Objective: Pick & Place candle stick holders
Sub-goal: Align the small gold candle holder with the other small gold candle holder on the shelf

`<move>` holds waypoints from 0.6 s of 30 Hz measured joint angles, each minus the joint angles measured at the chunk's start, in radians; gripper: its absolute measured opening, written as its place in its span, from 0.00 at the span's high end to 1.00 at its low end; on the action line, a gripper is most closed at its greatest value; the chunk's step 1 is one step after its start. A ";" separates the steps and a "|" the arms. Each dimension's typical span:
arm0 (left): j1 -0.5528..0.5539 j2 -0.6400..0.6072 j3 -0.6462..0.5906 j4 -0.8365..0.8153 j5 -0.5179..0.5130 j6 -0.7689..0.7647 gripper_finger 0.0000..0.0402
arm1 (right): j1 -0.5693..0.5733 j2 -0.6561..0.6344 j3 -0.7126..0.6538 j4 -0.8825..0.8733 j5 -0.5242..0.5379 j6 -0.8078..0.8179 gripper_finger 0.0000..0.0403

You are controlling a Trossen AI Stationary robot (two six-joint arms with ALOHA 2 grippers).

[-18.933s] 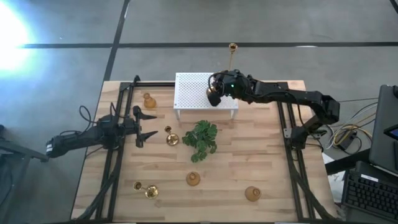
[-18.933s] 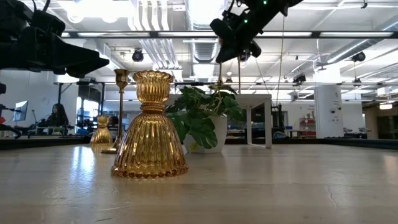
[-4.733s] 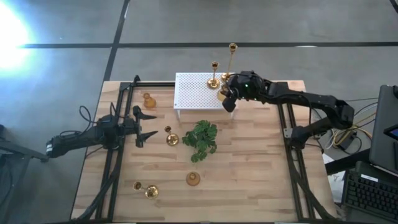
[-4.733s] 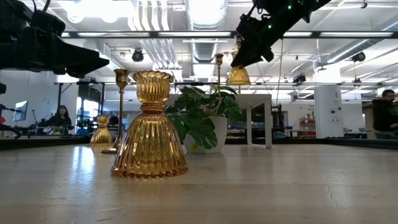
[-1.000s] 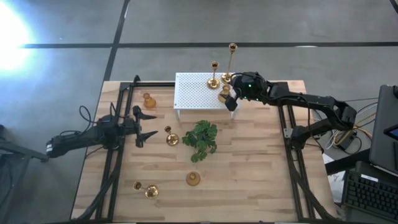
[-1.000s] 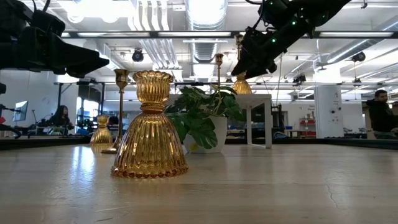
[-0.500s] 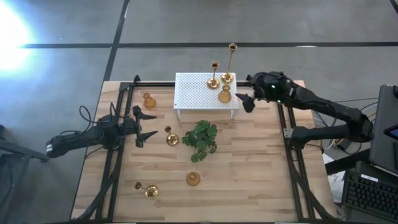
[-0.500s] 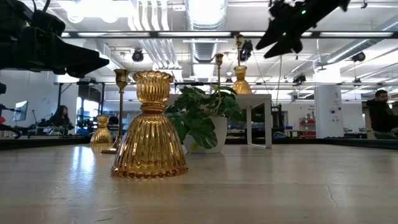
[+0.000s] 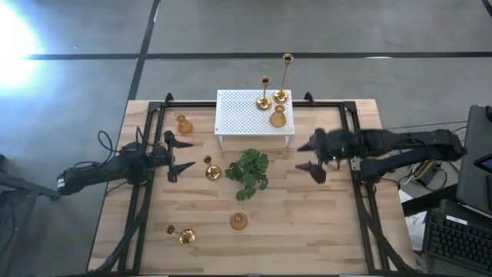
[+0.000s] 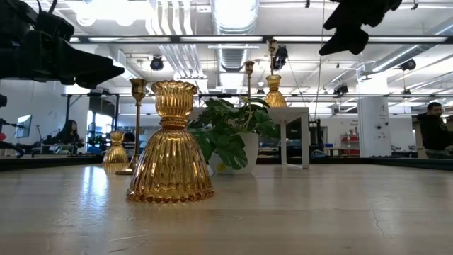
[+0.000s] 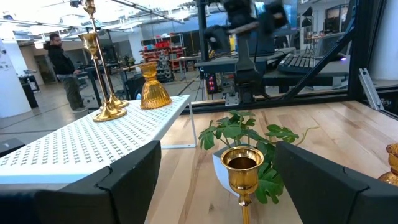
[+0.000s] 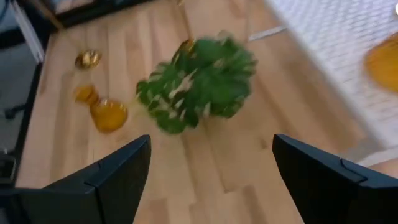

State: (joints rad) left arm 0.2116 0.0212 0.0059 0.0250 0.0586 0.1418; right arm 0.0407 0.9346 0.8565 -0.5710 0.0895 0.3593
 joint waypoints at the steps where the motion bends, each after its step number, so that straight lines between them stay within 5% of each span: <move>1: 0.000 0.000 0.000 0.000 0.000 0.000 0.21 | 0.042 0.006 -0.010 0.005 0.028 0.021 0.19; 8: 0.000 0.000 0.000 0.000 0.000 0.000 0.21 | 0.223 0.056 -0.029 0.040 0.194 0.136 0.21; 18: 0.000 0.000 0.000 -0.001 0.000 0.000 0.21 | 0.250 0.096 -0.084 0.085 0.142 0.210 0.47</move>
State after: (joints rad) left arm 0.2119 0.0213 0.0059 0.0242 0.0582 0.1420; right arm 0.2906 1.0302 0.7726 -0.4859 0.2314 0.5693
